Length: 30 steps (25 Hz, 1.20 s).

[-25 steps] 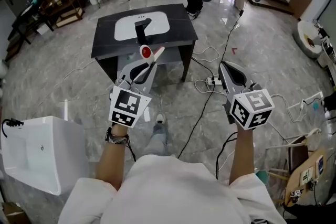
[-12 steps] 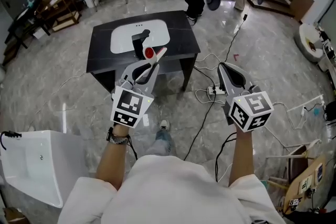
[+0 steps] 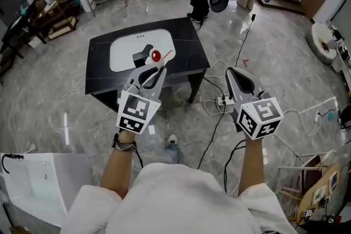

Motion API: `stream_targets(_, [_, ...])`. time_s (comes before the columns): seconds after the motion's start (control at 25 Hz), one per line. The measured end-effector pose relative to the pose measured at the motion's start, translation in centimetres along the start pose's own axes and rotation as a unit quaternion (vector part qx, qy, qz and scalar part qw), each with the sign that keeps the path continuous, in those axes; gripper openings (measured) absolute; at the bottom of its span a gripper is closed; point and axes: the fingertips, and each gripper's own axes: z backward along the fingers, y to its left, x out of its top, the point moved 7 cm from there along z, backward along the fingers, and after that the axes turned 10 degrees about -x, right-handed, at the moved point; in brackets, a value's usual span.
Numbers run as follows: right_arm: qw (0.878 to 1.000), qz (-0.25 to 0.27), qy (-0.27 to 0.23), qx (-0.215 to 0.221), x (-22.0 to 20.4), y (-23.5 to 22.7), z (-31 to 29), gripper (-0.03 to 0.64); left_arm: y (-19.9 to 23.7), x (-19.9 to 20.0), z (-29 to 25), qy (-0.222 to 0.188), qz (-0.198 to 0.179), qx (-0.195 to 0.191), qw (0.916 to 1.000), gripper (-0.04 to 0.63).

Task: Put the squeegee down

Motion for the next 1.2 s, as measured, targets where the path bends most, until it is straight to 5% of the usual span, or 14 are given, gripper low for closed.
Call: stream_targets(1.2, [0.998,-0.029,0.027,-0.052,-0.2,-6.6,-18.0,0.006,15.3,-3.3,-14.5,0.019,0.012,-0.047,0.9986,0.031])
